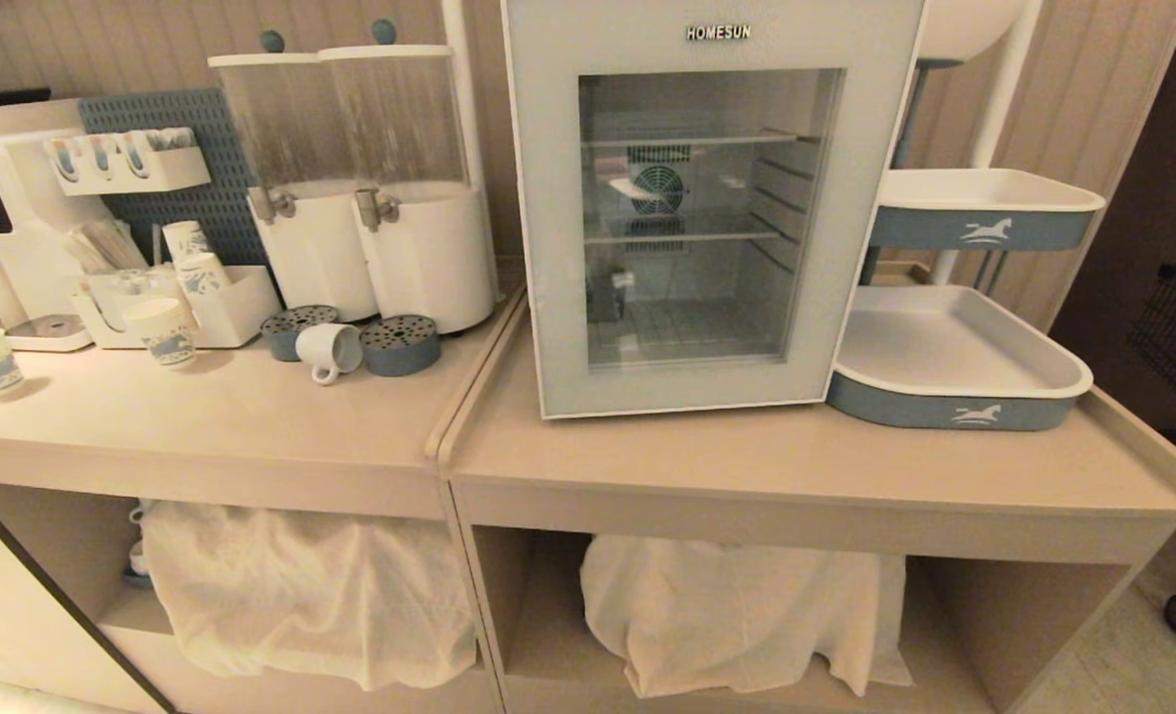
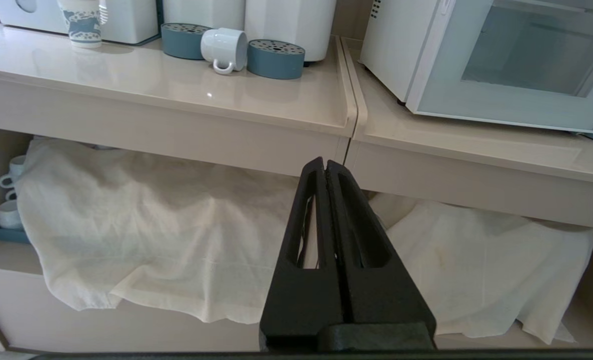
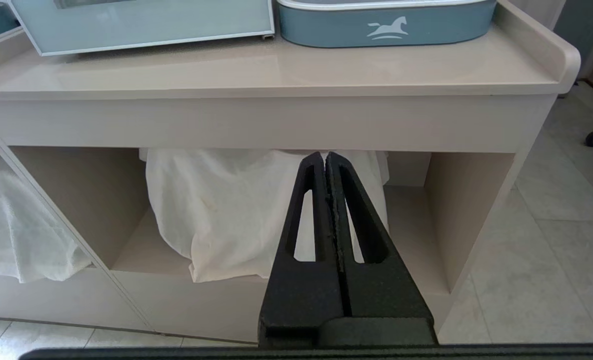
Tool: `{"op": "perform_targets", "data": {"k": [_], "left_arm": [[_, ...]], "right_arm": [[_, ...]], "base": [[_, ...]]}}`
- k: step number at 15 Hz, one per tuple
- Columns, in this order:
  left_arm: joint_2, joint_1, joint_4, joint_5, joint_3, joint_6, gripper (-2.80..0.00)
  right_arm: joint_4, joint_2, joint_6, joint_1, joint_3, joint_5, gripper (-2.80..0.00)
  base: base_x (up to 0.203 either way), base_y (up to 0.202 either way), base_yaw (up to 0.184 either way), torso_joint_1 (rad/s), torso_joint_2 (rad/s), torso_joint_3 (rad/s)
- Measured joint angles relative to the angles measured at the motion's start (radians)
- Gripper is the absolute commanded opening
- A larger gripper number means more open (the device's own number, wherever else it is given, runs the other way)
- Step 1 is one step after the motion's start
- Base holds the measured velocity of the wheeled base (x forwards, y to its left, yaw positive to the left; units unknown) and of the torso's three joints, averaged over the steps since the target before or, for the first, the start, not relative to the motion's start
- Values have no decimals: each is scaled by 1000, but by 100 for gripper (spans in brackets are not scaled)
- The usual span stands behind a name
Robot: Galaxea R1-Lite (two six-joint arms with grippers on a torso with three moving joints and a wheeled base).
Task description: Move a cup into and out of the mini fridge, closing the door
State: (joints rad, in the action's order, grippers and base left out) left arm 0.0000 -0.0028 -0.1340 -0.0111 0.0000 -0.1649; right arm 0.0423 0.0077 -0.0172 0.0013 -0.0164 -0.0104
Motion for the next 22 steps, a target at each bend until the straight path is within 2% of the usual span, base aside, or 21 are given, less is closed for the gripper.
{"op": "perform_targets", "data": {"k": [3,22], "left_arm": [[0,0,0,-2,0,0,-280],[0,-1,0,-1,0,2,-280]], "right_arm": [[0,0,0,0,0,0,-280],[0,0,0,0,0,0,-280]], "base": [[5,100,-8,3,1,3],[0,193,0,2,2,2]]}}
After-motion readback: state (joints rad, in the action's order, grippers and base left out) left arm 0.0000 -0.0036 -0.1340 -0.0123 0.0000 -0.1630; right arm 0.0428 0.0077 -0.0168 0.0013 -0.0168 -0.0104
